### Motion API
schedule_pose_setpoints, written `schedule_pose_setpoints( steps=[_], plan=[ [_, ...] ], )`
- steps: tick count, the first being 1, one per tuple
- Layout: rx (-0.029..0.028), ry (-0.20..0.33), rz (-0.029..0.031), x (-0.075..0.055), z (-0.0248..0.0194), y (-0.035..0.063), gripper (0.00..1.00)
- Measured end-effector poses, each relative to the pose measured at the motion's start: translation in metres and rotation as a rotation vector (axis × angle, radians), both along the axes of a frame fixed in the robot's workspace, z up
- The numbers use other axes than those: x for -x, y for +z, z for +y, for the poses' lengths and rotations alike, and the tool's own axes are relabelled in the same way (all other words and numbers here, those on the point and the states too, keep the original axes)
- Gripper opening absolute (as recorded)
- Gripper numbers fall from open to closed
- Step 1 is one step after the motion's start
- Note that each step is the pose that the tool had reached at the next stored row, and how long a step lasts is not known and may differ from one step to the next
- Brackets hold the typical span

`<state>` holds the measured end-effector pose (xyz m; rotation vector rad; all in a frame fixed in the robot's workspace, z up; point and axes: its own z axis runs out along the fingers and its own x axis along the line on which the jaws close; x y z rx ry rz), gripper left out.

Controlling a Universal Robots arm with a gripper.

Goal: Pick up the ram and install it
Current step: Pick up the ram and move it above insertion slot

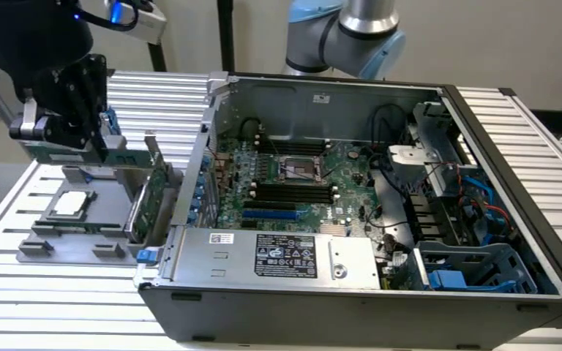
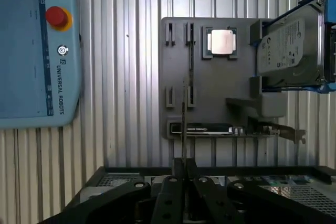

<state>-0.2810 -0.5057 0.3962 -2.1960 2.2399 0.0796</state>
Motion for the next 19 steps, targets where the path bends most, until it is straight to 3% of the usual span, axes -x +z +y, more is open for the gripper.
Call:
schedule_pose_setpoints(
  steps=[7, 15, 19],
  plan=[
    [0.0, 0.0, -0.0001, -0.032, 0.0, 0.0092, 0.0],
    [-0.0003, 0.0, -0.0001, -0.068, 0.0, 0.012, 0.0],
    [-0.0035, 0.0, 0.0, -0.086, 0.0, 0.012, 0.0]
  ],
)
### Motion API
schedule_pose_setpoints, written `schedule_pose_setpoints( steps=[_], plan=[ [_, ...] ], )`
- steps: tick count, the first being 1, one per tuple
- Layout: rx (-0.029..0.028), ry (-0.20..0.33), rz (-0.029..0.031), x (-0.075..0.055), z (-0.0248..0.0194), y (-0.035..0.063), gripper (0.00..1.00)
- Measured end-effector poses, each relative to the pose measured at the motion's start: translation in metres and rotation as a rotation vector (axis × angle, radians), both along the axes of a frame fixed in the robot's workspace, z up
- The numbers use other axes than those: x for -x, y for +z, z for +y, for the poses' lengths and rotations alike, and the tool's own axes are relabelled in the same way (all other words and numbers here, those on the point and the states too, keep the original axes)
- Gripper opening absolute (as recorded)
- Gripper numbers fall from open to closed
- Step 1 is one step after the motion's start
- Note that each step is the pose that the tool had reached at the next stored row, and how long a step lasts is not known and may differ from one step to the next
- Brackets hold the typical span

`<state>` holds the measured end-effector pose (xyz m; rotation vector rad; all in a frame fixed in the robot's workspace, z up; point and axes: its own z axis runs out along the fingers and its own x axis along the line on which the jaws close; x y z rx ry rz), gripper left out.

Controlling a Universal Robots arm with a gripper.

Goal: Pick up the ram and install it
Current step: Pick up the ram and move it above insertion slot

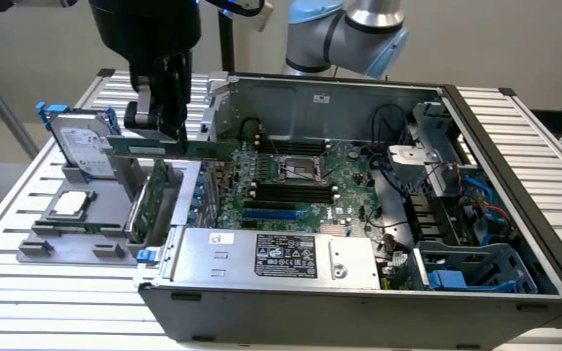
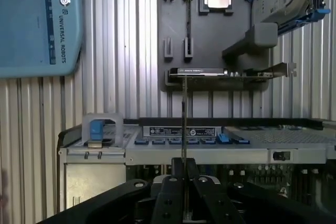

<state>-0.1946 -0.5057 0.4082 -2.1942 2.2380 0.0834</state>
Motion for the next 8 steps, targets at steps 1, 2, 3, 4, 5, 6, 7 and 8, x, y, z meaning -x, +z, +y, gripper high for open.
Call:
schedule_pose_setpoints(
  steps=[1, 2, 3, 4, 5, 6, 7, 8],
  plan=[
    [-0.001, 0.0, 0.0, -0.005, 0.0, 0.0, 0.0],
    [-0.0021, 0.0, 0.0, -0.009, 0.0, 0.0, 0.0],
    [-0.0033, 0.0, 0.0, -0.014, 0.0, 0.0, 0.0],
    [-0.0043, 0.0, 0.0, -0.018, 0.0, 0.0, 0.0],
    [-0.0053, 0.0, 0.0, -0.023, 0.0, 0.0, 0.0],
    [-0.0061, 0.0, 0.0, -0.027, 0.0, 0.0, 0.0],
    [-0.0068, 0.0, 0.0, -0.032, 0.0, 0.0, 0.0],
    [-0.0073, 0.0, 0.0, -0.037, 0.0, 0.0, 0.0]
  ],
)
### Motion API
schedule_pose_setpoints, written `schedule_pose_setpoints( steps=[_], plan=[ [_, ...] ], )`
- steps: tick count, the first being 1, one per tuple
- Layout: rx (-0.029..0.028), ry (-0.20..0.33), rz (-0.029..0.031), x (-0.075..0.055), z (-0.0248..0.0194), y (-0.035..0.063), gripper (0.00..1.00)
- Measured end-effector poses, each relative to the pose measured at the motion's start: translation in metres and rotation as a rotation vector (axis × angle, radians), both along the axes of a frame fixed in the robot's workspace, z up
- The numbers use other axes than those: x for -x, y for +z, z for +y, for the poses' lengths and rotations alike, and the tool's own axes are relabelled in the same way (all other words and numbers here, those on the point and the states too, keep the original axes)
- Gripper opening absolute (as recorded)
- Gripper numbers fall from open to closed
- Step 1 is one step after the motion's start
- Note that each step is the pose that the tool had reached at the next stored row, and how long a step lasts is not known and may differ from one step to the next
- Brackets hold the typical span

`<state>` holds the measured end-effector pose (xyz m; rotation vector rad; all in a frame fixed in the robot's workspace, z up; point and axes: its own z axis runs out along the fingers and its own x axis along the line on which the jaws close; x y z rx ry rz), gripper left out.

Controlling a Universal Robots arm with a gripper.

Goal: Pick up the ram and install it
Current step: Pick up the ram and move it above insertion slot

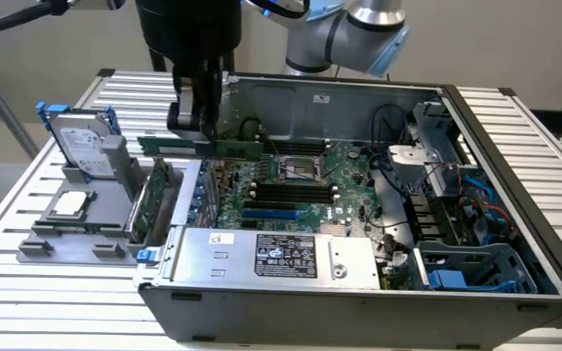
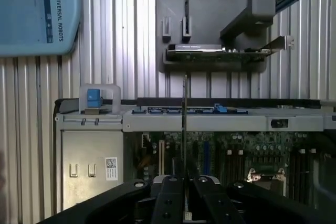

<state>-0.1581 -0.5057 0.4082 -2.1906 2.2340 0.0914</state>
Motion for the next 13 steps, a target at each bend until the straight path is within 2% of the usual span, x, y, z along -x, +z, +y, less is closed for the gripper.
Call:
schedule_pose_setpoints(
  steps=[9, 11, 13],
  plan=[
    [-0.0004, 0.0, 0.0009, -0.041, 0.001, -0.0022, 0.0],
    [-0.0004, 0.0, 0.0014, -0.05, 0.0024, -0.0041, 0.0],
    [-0.0003, 0.0, 0.0015, -0.059, 0.0058, -0.0063, 0.0]
  ],
)
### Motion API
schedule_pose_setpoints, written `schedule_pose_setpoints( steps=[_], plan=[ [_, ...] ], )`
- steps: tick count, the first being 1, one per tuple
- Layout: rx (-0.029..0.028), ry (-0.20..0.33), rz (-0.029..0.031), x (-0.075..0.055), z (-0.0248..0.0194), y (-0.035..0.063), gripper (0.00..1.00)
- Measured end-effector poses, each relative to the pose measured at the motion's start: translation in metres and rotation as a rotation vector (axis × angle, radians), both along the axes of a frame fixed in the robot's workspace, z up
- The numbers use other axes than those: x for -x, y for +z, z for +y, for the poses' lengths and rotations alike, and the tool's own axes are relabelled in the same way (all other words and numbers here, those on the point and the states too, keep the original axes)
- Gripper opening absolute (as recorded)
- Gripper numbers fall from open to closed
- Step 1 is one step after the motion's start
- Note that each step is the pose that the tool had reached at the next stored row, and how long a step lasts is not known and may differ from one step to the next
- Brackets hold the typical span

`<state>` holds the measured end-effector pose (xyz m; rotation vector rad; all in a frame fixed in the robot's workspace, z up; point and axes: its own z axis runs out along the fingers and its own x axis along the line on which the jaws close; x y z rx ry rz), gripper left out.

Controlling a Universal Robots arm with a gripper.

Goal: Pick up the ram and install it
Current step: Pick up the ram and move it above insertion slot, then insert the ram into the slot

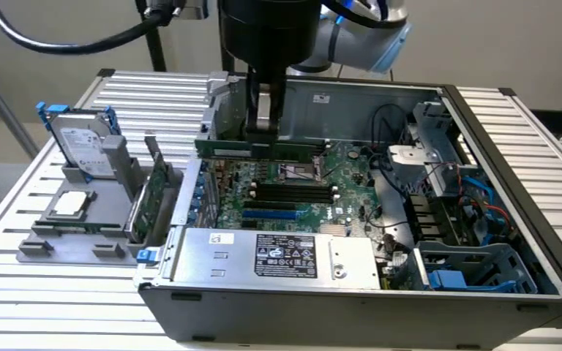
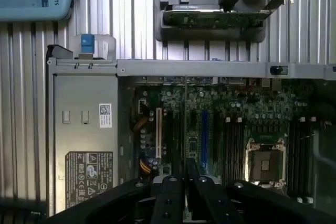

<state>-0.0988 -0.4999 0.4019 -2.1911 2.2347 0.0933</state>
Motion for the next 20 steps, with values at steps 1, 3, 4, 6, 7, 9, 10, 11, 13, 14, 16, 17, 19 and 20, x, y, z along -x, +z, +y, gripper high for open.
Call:
schedule_pose_setpoints(
  steps=[1, 3, 4, 6, 7, 9, 10, 11, 13, 14, 16, 17, 19, 20],
  plan=[
    [0.0, 0.0, 0.0, -0.004, 0.0017, -0.0011, 0.0],
    [0.0002, 0.0, 0.0, -0.013, 0.0062, -0.0034, 0.0],
    [0.0004, 0.0, 0.0, -0.016, 0.0089, -0.0045, 0.0],
    [0.001, 0.0, 0.0, -0.021, 0.0159, -0.0072, 0.0],
    [0.0011, 0.0, 0.0, -0.023, 0.0196, -0.0089, 0.0],
    [0.0013, 0.0, 0.0, -0.027, 0.0265, -0.0124, 0.0],
    [0.0013, 0.0, 0.0, -0.029, 0.0299, -0.0142, 0.0],
    [0.0012, 0.0, 0.0, -0.031, 0.0333, -0.016, 0.0],
    [0.0013, 0.0, 0.0, -0.034, 0.0399, -0.0196, 0.0],
    [0.0012, 0.0, -0.0001, -0.035, 0.043, -0.0215, 0.0],
    [0.0013, 0.0, 0.0, -0.038, 0.0493, -0.0252, 0.0],
    [0.0013, 0.0, 0.0, -0.039, 0.0523, -0.027, 0.0],
    [0.0013, 0.0, 0.0, -0.041, 0.0583, -0.0305, 0.0],
    [0.0013, 0.0, 0.0, -0.043, 0.0613, -0.0323, 0.0]
  ],
)
